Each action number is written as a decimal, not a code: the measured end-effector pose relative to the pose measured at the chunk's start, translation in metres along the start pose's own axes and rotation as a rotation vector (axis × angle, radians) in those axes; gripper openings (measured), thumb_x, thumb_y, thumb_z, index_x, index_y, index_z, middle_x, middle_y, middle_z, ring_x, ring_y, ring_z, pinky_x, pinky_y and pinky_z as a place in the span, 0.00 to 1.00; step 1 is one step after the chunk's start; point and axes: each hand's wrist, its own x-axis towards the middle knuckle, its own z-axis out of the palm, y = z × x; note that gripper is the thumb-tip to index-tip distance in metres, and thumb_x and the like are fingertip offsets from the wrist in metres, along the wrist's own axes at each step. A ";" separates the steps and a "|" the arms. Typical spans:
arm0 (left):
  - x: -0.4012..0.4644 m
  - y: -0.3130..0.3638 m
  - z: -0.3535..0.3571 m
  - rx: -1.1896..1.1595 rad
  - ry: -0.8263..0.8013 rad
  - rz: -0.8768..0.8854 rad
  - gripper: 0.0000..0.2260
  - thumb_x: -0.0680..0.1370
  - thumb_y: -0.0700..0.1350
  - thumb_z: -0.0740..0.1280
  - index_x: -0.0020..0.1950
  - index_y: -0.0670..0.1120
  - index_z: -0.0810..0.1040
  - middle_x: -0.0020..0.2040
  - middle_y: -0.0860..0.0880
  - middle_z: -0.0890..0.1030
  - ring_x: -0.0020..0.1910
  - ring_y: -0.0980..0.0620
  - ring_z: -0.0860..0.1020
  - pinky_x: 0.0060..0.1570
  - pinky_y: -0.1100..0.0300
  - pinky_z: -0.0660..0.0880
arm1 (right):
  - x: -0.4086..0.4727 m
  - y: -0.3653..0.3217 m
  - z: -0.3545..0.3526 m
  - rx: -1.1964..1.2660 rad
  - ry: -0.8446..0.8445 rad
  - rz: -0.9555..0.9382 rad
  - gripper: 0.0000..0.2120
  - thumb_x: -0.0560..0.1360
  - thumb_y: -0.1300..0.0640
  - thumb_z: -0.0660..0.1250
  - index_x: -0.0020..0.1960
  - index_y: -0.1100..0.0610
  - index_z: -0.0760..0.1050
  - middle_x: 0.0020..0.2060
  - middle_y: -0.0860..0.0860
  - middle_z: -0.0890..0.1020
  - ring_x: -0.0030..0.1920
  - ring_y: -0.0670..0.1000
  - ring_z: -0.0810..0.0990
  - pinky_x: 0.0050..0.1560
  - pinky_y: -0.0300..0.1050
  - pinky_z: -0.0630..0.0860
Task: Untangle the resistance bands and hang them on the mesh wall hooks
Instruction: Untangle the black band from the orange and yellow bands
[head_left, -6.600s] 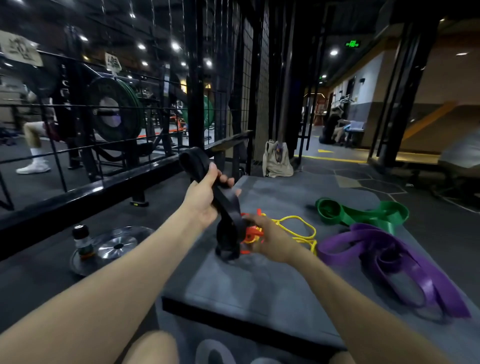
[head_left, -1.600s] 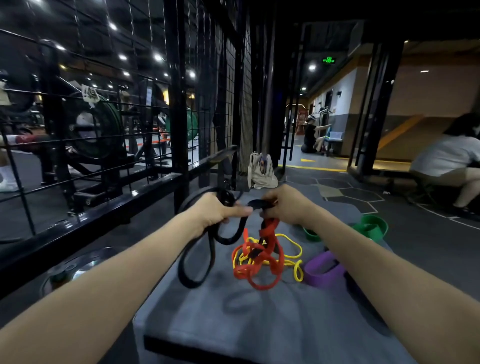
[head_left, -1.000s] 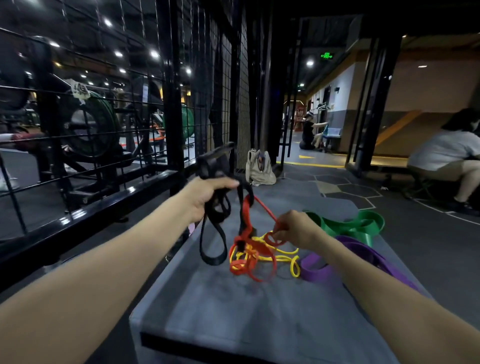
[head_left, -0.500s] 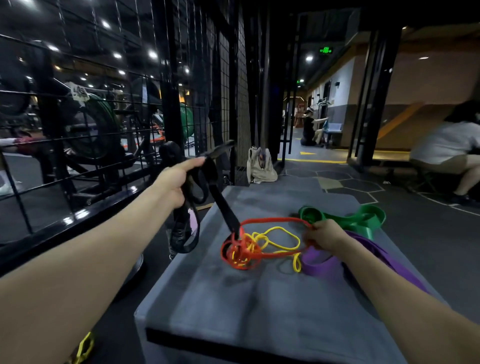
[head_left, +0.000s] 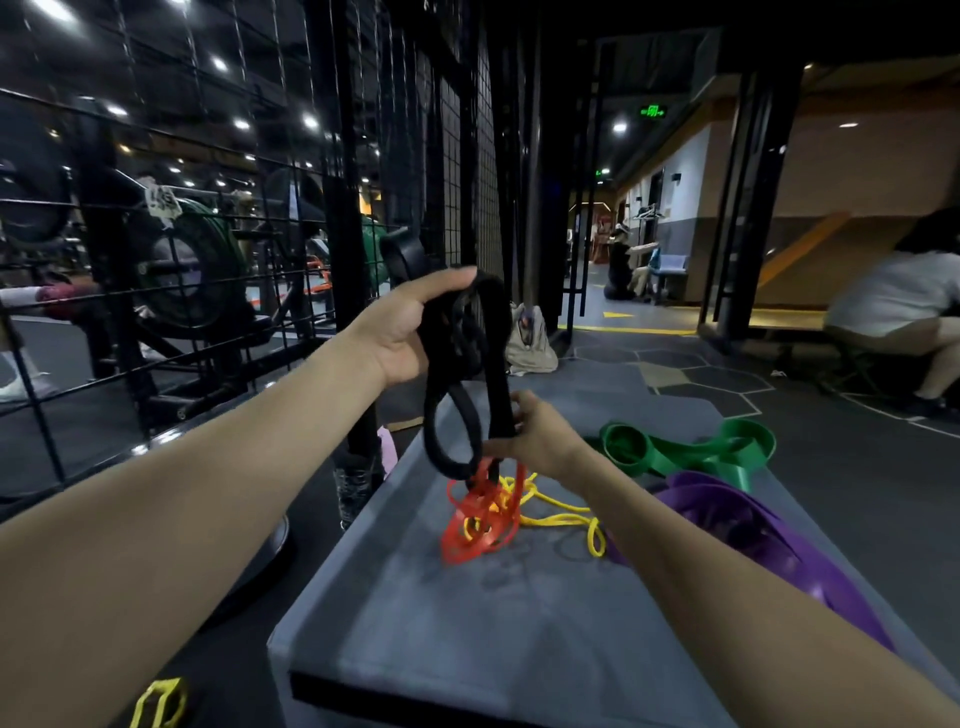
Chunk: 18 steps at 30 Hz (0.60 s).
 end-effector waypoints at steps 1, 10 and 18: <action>-0.001 0.005 0.001 -0.029 -0.025 0.025 0.12 0.73 0.47 0.66 0.31 0.47 0.82 0.31 0.50 0.81 0.33 0.52 0.81 0.40 0.60 0.78 | 0.003 -0.002 0.001 0.013 0.018 -0.021 0.19 0.67 0.66 0.74 0.51 0.54 0.69 0.41 0.53 0.77 0.43 0.49 0.76 0.44 0.41 0.73; 0.002 -0.003 -0.041 -0.251 0.141 0.099 0.14 0.76 0.46 0.65 0.31 0.48 0.82 0.33 0.51 0.82 0.34 0.52 0.81 0.49 0.54 0.77 | 0.000 0.015 -0.027 -0.106 -0.002 0.002 0.11 0.70 0.57 0.73 0.34 0.59 0.74 0.30 0.53 0.73 0.32 0.48 0.71 0.37 0.41 0.68; 0.005 -0.024 -0.050 -0.163 0.266 0.069 0.14 0.76 0.44 0.66 0.30 0.47 0.82 0.30 0.51 0.82 0.27 0.53 0.81 0.31 0.62 0.78 | -0.005 0.021 -0.025 -0.364 -0.083 -0.007 0.14 0.77 0.52 0.65 0.36 0.57 0.69 0.28 0.48 0.70 0.29 0.47 0.67 0.30 0.38 0.62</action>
